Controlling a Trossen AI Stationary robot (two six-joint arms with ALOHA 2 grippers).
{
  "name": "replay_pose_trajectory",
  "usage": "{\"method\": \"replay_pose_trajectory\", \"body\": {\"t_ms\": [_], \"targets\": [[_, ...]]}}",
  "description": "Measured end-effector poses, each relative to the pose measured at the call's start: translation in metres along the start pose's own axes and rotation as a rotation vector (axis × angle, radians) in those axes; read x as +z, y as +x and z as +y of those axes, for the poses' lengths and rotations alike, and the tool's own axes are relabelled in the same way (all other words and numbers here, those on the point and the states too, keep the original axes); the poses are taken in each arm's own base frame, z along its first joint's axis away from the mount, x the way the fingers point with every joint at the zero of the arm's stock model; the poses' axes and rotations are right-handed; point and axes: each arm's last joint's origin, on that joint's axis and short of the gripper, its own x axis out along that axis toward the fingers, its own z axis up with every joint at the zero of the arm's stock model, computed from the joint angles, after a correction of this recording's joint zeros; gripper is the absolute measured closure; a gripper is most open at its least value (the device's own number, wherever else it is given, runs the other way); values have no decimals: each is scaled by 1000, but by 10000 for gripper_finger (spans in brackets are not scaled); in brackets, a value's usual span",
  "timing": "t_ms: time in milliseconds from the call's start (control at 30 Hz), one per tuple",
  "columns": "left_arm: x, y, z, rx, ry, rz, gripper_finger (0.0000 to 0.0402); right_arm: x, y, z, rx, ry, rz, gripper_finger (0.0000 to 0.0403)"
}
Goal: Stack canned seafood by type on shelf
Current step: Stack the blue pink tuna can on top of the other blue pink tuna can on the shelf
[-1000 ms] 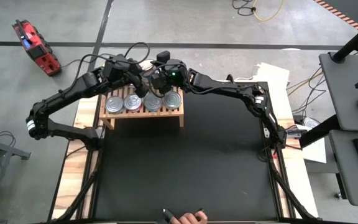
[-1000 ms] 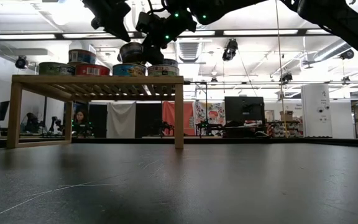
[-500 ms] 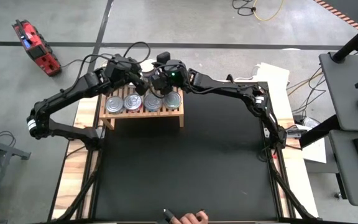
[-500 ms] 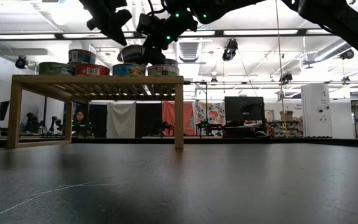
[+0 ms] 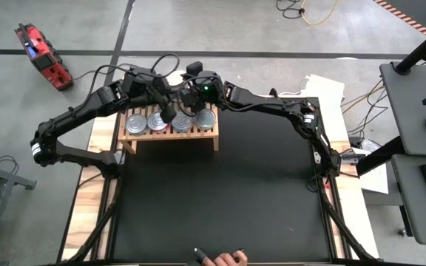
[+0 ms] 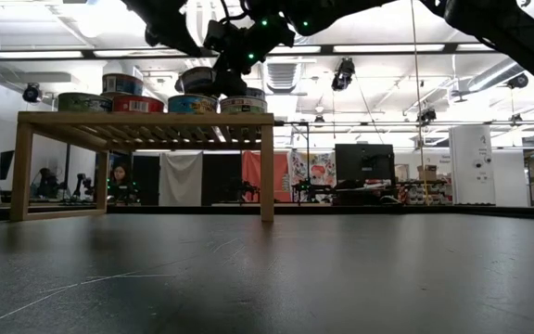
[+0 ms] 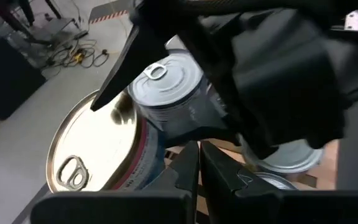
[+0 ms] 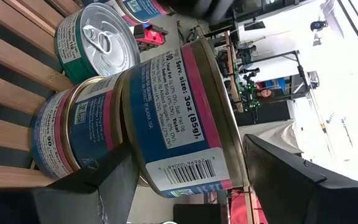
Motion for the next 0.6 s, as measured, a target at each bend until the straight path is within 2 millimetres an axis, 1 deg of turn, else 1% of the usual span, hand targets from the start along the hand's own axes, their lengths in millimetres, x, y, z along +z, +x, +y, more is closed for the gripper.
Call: {"method": "replay_pose_trajectory", "body": {"t_ms": [167,333,467,600], "targets": [[-4,15,5,31,13,50,401,0,0,0,0,0,0,143],[-7,26,11,143,-13,99,401,0,0,0,-1,0,0,151],[-6,25,11,163,-25,99,401,0,0,0,0,0,-1,149],[-6,18,12,168,-47,88,401,0,0,0,2,0,-4,141]]}}
